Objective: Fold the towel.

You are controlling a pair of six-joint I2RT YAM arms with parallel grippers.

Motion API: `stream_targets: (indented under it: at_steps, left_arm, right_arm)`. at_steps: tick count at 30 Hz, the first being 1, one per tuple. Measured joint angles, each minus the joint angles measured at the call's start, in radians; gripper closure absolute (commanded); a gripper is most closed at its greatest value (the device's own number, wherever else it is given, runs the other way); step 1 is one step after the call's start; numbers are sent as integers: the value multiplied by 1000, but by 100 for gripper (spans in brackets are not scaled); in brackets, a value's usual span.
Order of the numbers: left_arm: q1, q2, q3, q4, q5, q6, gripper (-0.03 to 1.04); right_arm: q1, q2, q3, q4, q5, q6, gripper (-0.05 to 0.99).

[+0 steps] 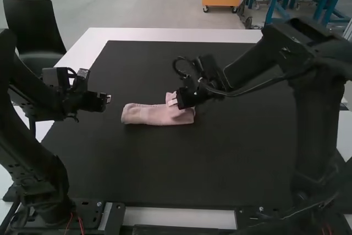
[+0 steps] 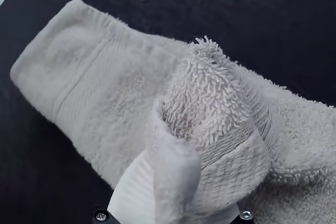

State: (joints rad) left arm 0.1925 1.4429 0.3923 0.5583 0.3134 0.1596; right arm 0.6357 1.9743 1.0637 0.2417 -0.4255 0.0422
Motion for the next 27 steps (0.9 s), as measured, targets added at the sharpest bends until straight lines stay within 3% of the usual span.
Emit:
stream_targets:
  at_steps: [27]
  left_arm:
    - [0, 0, 0, -7, 0, 0, 4]
  right_arm:
    - [133, 136, 178, 3, 6, 55, 96]
